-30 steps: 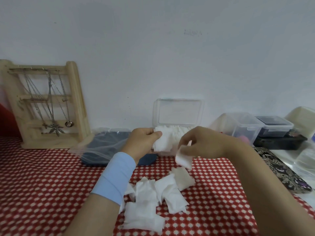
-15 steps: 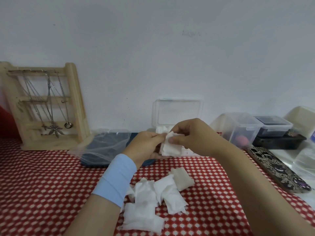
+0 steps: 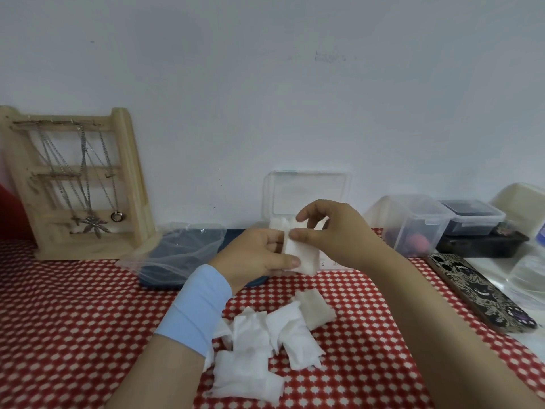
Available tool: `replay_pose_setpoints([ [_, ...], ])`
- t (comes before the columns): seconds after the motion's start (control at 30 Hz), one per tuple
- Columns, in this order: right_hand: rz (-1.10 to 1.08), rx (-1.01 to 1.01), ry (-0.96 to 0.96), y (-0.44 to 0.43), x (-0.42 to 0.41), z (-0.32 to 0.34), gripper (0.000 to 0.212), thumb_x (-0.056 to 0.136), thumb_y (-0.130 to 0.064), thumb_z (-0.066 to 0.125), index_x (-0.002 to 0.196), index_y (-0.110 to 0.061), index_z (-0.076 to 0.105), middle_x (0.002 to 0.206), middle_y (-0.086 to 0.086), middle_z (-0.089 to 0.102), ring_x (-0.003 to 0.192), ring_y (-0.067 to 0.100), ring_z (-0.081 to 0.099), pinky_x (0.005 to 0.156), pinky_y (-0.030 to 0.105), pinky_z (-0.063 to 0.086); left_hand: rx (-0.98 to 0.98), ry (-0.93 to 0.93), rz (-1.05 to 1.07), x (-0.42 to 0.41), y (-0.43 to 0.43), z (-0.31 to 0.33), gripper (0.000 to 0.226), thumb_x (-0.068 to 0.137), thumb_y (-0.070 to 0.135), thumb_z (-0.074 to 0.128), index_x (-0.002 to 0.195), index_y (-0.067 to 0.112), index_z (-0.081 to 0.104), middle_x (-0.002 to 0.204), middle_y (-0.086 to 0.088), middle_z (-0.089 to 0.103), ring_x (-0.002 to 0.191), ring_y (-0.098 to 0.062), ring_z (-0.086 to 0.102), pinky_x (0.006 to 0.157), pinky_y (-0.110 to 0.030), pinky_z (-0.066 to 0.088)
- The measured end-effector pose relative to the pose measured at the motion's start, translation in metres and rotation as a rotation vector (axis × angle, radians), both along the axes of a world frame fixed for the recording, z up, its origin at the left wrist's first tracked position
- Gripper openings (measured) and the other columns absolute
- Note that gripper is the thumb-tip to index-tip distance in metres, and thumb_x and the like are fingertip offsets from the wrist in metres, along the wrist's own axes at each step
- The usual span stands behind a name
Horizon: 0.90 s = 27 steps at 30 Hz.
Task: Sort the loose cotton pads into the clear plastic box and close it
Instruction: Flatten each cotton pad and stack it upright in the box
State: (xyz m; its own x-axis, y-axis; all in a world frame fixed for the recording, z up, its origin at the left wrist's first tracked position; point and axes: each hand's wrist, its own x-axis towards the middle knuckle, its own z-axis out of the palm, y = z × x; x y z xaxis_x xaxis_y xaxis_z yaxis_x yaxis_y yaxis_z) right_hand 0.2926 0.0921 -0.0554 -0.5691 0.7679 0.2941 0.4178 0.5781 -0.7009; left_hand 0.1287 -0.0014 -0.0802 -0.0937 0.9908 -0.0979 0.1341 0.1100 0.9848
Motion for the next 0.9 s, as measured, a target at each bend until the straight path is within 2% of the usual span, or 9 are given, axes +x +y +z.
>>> replay_pose_setpoints([
  [0.13, -0.06, -0.038, 0.025, 0.003, 0.001, -0.001, 0.019, 0.091, -0.049, 0.067, 0.099, -0.031, 0.068, 0.096, -0.013, 0.069, 0.077, 0.004, 0.06, 0.068, 0.022, 0.047, -0.032, 0.037, -0.001, -0.004, 0.0, 0.001, 0.038, 0.087, 0.003, 0.074, 0.122, 0.01, 0.067, 0.11, -0.003, 0.077, 0.104, -0.019, 0.073, 0.096, -0.037, 0.057],
  [0.23, -0.053, -0.046, -0.038, 0.0, 0.005, 0.005, 0.027, 0.099, -0.049, 0.055, 0.093, -0.026, 0.068, 0.088, -0.009, 0.072, 0.067, 0.005, 0.058, 0.066, 0.025, 0.046, -0.048, 0.04, 0.118, -0.01, 0.002, -0.001, 0.034, 0.089, -0.003, 0.069, 0.121, 0.006, 0.066, 0.11, -0.007, 0.075, 0.103, -0.021, 0.072, 0.088, -0.032, 0.06],
  [0.3, 0.047, -0.087, -0.189, -0.005, 0.009, 0.01, 0.023, 0.098, -0.044, 0.059, 0.093, -0.026, 0.073, 0.085, -0.011, 0.073, 0.069, 0.004, 0.061, 0.07, 0.023, 0.048, -0.04, -0.012, 0.212, -0.014, 0.004, -0.003, 0.033, 0.092, -0.003, 0.065, 0.124, 0.004, 0.065, 0.111, -0.009, 0.073, 0.103, -0.022, 0.071, 0.083, -0.03, 0.061],
  [0.37, 0.16, -0.132, -0.453, -0.009, 0.011, 0.008, 0.015, 0.094, -0.038, 0.067, 0.103, -0.03, 0.076, 0.096, -0.017, 0.072, 0.087, 0.002, 0.065, 0.087, 0.025, 0.051, -0.032, -0.118, 0.274, -0.015, 0.003, -0.001, 0.024, 0.095, 0.003, 0.063, 0.119, 0.004, 0.066, 0.11, -0.01, 0.072, 0.101, -0.021, 0.07, 0.078, -0.028, 0.062],
  [0.47, 0.269, -0.135, -0.849, -0.013, 0.006, -0.004, 0.044, 0.088, -0.033, 0.075, 0.131, -0.033, 0.065, 0.125, -0.014, 0.064, 0.114, 0.01, 0.058, 0.107, 0.034, 0.043, -0.013, -0.182, 0.336, -0.016, 0.004, -0.001, 0.019, 0.097, 0.009, 0.063, 0.115, 0.003, 0.067, 0.107, -0.009, 0.073, 0.098, -0.019, 0.071, 0.073, -0.026, 0.062],
  [0.53, 0.278, -0.149, -0.932, -0.014, 0.002, -0.011, 0.059, 0.082, -0.035, 0.081, 0.137, -0.033, 0.059, 0.134, -0.01, 0.058, 0.122, 0.015, 0.055, 0.109, 0.037, 0.042, -0.009, -0.168, 0.347, -0.015, 0.003, -0.001, 0.019, 0.097, 0.01, 0.064, 0.115, 0.003, 0.068, 0.106, -0.009, 0.073, 0.096, -0.019, 0.072, 0.069, -0.025, 0.062],
  [0.73, 0.298, -0.172, -0.869, -0.01, 0.006, -0.01, 0.037, 0.083, -0.04, 0.079, 0.115, -0.026, 0.069, 0.105, -0.014, 0.065, 0.099, 0.01, 0.06, 0.088, 0.026, 0.046, 0.001, -0.125, 0.356, -0.013, 0.004, -0.002, 0.02, 0.096, 0.011, 0.065, 0.115, 0.005, 0.069, 0.107, -0.007, 0.074, 0.096, -0.018, 0.072, 0.068, -0.024, 0.061],
  [0.83, 0.276, -0.178, -0.675, -0.003, 0.014, -0.003, 0.025, 0.089, -0.037, 0.073, 0.111, -0.025, 0.071, 0.101, -0.014, 0.07, 0.096, 0.007, 0.065, 0.086, 0.025, 0.048, 0.006, -0.104, 0.355, -0.011, 0.005, -0.003, 0.019, 0.097, 0.013, 0.065, 0.113, 0.006, 0.071, 0.106, -0.007, 0.075, 0.096, -0.018, 0.072, 0.071, -0.025, 0.062],
  [0.9, 0.242, -0.244, -0.425, 0.001, 0.02, 0.003, 0.019, 0.094, -0.03, 0.069, 0.112, -0.024, 0.073, 0.101, -0.01, 0.075, 0.093, 0.008, 0.07, 0.088, 0.028, 0.054, 0.01, -0.122, 0.363, -0.009, 0.006, -0.003, 0.018, 0.097, 0.015, 0.065, 0.111, 0.008, 0.073, 0.106, -0.007, 0.076, 0.097, -0.019, 0.073, 0.075, -0.028, 0.062],
])
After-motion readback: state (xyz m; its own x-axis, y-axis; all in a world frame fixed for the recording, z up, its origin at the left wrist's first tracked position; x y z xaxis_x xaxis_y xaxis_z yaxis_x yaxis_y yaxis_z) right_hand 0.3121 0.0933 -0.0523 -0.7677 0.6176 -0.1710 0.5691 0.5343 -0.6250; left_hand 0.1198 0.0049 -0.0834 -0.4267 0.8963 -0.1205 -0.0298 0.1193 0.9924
